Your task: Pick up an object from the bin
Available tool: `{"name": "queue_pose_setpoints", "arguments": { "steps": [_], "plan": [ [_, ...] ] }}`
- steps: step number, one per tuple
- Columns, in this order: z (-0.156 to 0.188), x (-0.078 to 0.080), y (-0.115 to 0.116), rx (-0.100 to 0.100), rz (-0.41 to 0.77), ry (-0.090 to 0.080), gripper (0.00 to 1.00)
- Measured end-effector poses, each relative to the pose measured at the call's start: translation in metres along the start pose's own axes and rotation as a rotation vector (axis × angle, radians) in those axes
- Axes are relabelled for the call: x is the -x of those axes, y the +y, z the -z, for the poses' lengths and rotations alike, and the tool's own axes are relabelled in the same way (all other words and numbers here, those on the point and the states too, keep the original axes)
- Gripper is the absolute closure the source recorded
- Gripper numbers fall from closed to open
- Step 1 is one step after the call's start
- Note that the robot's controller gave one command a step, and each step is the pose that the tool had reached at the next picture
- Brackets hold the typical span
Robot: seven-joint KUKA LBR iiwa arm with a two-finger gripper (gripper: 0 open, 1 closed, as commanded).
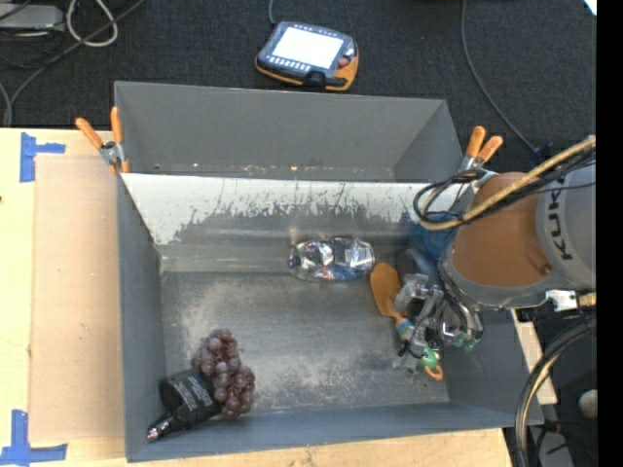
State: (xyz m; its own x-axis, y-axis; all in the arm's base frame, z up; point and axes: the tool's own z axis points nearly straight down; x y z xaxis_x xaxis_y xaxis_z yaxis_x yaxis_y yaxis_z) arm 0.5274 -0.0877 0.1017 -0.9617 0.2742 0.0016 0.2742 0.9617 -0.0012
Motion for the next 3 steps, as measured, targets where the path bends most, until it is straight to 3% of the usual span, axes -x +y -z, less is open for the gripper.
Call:
{"name": "queue_pose_setpoints", "arguments": {
  "steps": [1,2,3],
  "plan": [
    [-0.001,0.005,-0.052,0.005,0.459,0.002,0.0],
    [-0.001,0.007,-0.068,0.005,0.504,-0.001,1.0],
    [-0.001,0.007,-0.068,0.005,0.503,-0.001,1.0]
  ]
}}
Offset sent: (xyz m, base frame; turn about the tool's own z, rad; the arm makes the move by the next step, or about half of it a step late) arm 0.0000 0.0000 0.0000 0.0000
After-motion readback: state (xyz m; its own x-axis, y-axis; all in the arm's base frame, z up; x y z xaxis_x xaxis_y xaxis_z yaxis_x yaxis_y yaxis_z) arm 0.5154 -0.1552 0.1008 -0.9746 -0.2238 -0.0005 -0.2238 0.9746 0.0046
